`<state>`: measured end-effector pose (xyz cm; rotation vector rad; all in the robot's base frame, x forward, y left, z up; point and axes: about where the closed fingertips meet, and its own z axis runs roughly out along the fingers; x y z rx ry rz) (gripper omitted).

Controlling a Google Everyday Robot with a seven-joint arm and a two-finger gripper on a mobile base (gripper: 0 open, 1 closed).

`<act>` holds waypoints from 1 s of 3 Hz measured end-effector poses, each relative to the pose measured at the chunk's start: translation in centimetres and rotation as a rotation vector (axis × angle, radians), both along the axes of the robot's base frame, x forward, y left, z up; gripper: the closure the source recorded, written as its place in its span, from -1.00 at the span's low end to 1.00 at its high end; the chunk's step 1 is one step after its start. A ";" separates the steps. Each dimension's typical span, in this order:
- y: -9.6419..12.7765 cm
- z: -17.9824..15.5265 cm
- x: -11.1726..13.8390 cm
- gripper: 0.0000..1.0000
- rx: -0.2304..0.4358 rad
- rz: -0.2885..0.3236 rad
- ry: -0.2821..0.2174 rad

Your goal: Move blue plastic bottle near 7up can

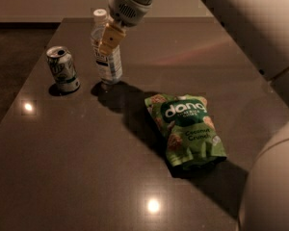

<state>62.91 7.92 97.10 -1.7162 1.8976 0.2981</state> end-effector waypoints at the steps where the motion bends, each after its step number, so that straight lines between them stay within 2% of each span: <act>1: 1.7 -1.1 -0.8 0.70 -0.031 0.045 0.020; 3: 3.8 -2.4 -1.0 -0.25 -0.049 0.096 0.065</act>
Offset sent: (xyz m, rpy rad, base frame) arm -0.0137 0.0436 -0.0257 -0.0661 0.0620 0.1094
